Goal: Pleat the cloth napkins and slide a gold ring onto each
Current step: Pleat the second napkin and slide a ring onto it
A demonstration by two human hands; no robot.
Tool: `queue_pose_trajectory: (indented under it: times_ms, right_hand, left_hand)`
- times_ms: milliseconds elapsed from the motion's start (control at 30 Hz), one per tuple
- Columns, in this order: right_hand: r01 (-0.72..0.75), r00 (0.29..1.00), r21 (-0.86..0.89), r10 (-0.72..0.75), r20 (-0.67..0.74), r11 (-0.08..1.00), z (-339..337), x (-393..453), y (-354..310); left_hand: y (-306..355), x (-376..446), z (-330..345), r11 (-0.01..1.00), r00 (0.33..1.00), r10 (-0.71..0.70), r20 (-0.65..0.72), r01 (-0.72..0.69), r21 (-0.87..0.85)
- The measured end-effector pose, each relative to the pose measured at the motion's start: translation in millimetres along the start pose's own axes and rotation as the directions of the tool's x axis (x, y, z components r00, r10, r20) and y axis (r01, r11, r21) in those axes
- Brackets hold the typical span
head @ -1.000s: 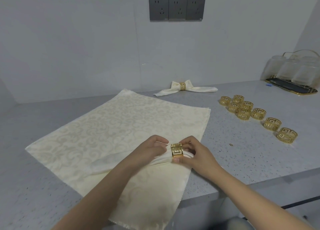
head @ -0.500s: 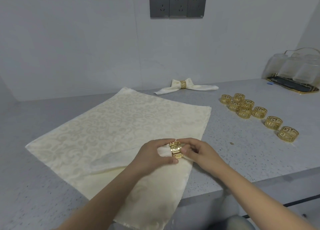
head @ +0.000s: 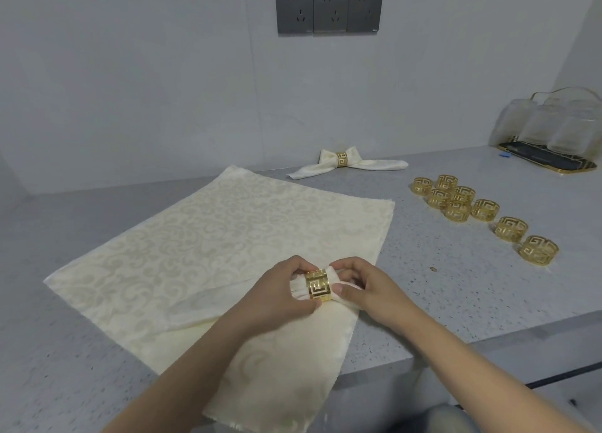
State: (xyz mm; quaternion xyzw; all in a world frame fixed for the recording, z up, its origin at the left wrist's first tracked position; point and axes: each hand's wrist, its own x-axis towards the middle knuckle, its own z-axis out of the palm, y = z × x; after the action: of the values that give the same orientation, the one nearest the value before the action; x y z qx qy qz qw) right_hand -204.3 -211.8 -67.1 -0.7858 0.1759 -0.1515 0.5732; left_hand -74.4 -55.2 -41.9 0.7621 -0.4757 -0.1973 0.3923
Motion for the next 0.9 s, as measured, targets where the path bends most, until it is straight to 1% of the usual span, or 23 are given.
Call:
queue_pose_trajectory:
  times_ms: [133,200,267,433,500,567,600,633,667,700,733,800,833,900]
  right_hand:
    - [0.001,0.999,-0.055,-0.003,-0.034,0.999,1.5,1.3,0.6]
    - [0.001,0.999,-0.098,-0.006,-0.053,0.995,2.6,1.8,1.1]
    - [0.002,0.998,-0.13,-0.011,-0.065,0.992,4.9,1.7,0.4]
    - [0.019,0.995,-0.188,-0.037,-0.094,0.982,9.3,1.0,-2.1]
    - [0.031,0.995,-0.208,-0.051,-0.091,0.978,10.2,-0.6,-4.5]
    - [0.071,0.993,-0.241,-0.091,-0.072,0.968,11.5,-3.2,-7.8]
    - [0.108,0.988,-0.287,-0.134,-0.072,0.952,12.6,-3.6,-9.6]
    - [0.157,0.978,-0.372,-0.198,-0.073,0.915,13.9,-2.6,-11.4]
    - [0.208,0.962,-0.484,-0.267,-0.055,0.85,15.3,-0.3,-12.5]
    - [0.261,0.946,-0.58,-0.325,-0.007,0.772,18.6,2.4,-15.1]
    - [0.304,0.935,-0.641,-0.351,0.058,0.705,23.4,5.5,-18.7]
    - [0.358,0.926,-0.677,-0.337,0.17,0.643,34.1,13.3,-26.3]
    - [0.377,0.92,-0.684,-0.335,0.201,0.625,38.5,17.9,-28.5]
    - [0.386,0.913,-0.708,-0.356,0.2,0.592,43.8,23.8,-31.7]
  left_hand:
    - [-10.1,-0.6,-15.0,0.978,0.999,0.023,-0.028,-0.017,0.209]
    - [-13.6,-4.8,-23.0,0.966,0.999,0.029,-0.043,-0.017,0.257]
    - [-15.4,-10.2,-27.7,0.948,0.996,0.065,-0.067,-0.041,0.316]
    - [-24.1,-18.9,-24.7,0.902,0.985,0.121,-0.121,-0.058,0.429]
    - [-27.1,-23.0,-24.8,0.871,0.977,0.136,-0.162,-0.04,0.489]
    - [-29.8,-27.7,-28.5,0.866,0.964,0.136,-0.229,-0.003,0.5]
    - [-30.1,-29.4,-30.8,0.863,0.962,0.129,-0.241,0.011,0.505]
    - [-28.8,-30.8,-32.6,0.86,0.965,0.117,-0.235,0.02,0.511]
    - [-26.9,-31.3,-32.9,0.862,0.969,0.102,-0.226,0.027,0.505]
    - [-25.0,-32.2,-32.5,0.871,0.971,0.089,-0.223,0.033,0.489]
    - [-22.1,-33.2,-31.5,0.881,0.97,0.082,-0.23,0.037,0.471]
    - [-16.1,-35.5,-28.4,0.882,0.963,0.077,-0.259,0.055,0.468]
    - [-14.9,-36.7,-26.8,0.873,0.958,0.075,-0.277,0.071,0.482]
    - [-13.4,-39.7,-24.4,0.854,0.941,0.092,-0.325,0.093,0.511]
